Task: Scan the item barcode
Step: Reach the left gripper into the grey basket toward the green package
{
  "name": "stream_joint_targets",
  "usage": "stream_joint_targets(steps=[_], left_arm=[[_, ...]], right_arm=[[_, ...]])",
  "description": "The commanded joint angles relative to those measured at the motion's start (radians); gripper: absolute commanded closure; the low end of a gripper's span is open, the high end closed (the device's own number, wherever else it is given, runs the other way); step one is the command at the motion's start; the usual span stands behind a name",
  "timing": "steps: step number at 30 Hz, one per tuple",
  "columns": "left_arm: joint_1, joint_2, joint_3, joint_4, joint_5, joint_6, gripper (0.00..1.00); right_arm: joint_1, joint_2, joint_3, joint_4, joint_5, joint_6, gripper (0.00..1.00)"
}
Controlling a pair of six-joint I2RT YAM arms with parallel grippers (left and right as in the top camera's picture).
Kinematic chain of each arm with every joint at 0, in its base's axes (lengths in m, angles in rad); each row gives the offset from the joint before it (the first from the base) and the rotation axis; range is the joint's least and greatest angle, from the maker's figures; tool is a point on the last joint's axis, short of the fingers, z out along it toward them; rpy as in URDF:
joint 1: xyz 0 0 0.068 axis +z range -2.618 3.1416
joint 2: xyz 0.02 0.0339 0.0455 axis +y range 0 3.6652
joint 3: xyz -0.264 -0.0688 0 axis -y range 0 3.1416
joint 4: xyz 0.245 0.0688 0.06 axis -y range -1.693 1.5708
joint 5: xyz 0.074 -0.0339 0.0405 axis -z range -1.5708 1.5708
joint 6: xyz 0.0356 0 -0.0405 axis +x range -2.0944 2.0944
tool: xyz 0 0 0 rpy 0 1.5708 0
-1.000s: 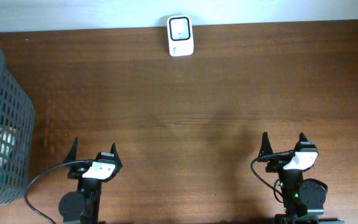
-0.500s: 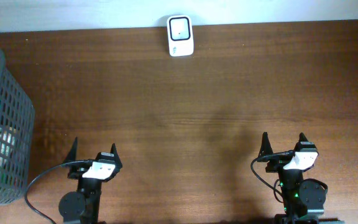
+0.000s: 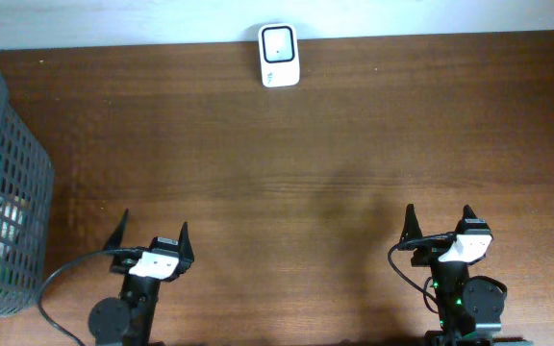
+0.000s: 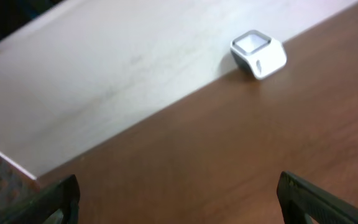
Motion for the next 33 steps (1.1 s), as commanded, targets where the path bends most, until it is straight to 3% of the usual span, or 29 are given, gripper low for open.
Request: stream_joint_targets(steps=[1, 7, 12, 22, 27, 29, 33], left_arm=[[-0.005, 0.066, 0.121, 0.000, 0.077, -0.045, 0.01], [-0.005, 0.300, 0.386, -0.083, 0.161, -0.045, 0.01], [-0.005, 0.614, 0.754, -0.246, 0.283, -0.045, 0.01], [-0.005, 1.304, 1.719, -1.010, 0.322, -0.045, 0.01], [-0.005, 1.421, 1.837, -1.076, 0.329, -0.060, 0.01], [-0.002, 1.430, 1.837, -1.048, 0.269, -0.067, 0.01], [0.069, 1.432, 1.846, -0.970, -0.110, -0.361, 0.01]], right_arm=[[0.008, -0.007, -0.006, -0.005, 0.012, 0.007, 0.02], [0.008, -0.007, -0.006, -0.005, 0.012, 0.007, 0.02], [0.008, -0.007, -0.006, -0.005, 0.012, 0.007, 0.02], [0.008, -0.007, -0.006, -0.005, 0.012, 0.007, 0.02], [0.008, -0.007, -0.006, -0.005, 0.012, 0.007, 0.02], [0.008, -0.007, -0.006, -0.005, 0.012, 0.007, 0.02], [0.008, -0.007, -0.006, -0.005, 0.012, 0.007, 0.02]])
